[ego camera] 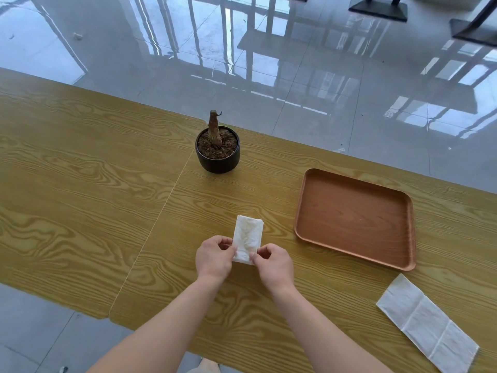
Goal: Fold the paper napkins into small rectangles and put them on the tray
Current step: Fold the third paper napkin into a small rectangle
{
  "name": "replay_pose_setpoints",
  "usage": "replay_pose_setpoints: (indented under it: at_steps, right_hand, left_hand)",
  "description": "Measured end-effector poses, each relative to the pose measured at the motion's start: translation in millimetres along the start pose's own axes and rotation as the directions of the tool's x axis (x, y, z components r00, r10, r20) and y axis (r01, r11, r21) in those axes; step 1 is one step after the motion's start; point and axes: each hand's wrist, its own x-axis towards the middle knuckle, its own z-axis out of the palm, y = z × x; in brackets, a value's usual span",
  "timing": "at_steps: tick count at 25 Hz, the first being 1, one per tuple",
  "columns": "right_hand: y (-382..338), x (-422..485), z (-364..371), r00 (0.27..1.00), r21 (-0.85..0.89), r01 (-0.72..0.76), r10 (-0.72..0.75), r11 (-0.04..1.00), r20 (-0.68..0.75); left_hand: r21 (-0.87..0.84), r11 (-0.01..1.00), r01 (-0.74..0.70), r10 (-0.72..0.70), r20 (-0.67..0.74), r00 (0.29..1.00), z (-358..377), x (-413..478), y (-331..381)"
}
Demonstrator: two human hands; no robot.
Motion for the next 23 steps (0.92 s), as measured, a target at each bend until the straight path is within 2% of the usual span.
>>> replay_pose_setpoints:
  at_steps: [14,19,23]
  right_hand:
    - [6.9,0.0,3.4,0.999,-0.014,-0.027,0.026,1.0,-0.026]
    - [8.0,1.4,0.5,0.999,0.064,-0.028,0.031,0.998,-0.039]
    - [3.6,1.1,0.3,0.999,-0.019,-0.005,0.004,1.0,-0.053]
  left_hand:
    - [0.072,0.997,-0.041,0.036,0.07,0.997,-0.9,6.7,-8.1]
    - [0.155,0.978,-0.137,0.125,0.08,0.989,-1.3,5.3,-12.7]
    - [0.178,0.973,-0.146,0.132,0.089,0.987,-1.0,6.5,-12.2]
